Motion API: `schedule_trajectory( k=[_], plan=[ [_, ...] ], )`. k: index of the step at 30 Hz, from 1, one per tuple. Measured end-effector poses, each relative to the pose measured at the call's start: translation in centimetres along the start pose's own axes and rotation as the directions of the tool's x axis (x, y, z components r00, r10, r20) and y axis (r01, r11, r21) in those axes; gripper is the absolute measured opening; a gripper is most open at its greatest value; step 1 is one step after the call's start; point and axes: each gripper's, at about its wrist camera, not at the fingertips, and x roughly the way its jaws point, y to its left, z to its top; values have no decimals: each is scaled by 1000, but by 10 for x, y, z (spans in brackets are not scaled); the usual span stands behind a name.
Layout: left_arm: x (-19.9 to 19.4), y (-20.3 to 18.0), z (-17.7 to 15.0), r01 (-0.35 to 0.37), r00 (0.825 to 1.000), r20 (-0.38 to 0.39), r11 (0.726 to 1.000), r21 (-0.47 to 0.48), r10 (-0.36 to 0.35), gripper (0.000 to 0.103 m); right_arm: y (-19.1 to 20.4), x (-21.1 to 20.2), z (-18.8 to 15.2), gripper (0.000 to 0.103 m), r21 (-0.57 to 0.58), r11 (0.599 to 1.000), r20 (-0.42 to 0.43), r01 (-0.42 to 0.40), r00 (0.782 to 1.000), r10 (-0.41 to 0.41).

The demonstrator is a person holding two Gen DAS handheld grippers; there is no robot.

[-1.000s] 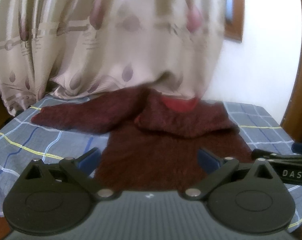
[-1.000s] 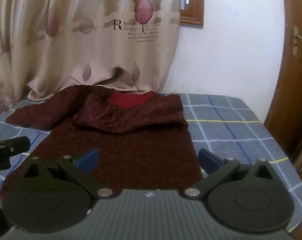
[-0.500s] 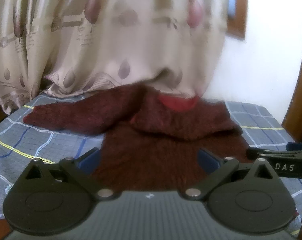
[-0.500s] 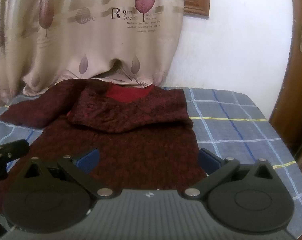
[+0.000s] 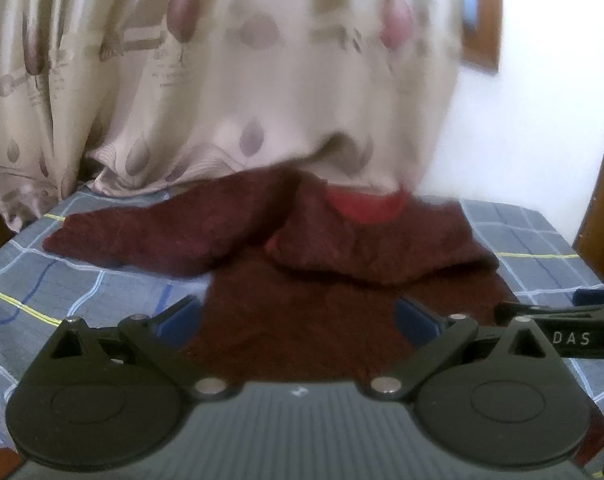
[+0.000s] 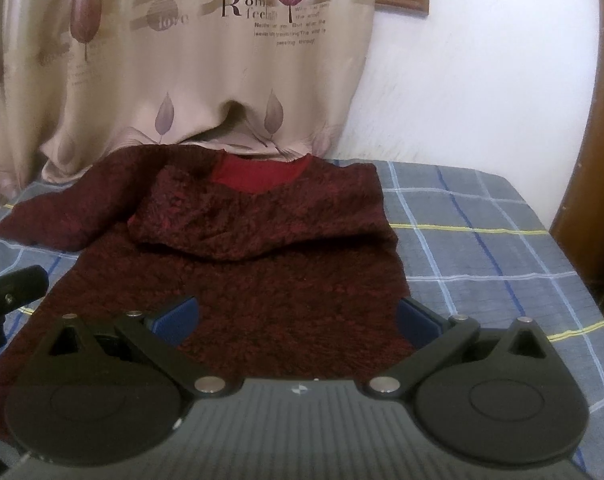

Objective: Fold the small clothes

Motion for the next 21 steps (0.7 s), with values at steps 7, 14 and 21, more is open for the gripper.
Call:
schedule_trajectory(
  k=[7,14,21],
  plan=[
    [5,0,2,-8,1000,9,1000,18,7,103,-2,9,2,103,11,1000,-17,-14,1000,14],
    [5,3,5,-1,1000,15,999,47,0,103,-2,18,4,103,-3,1000,-54,-25,998,25],
    [10,13,6,-3,1000,-4,1000,17,3,103,-5,23,2,103,15,1000,-58,-18,998,19]
  ],
)
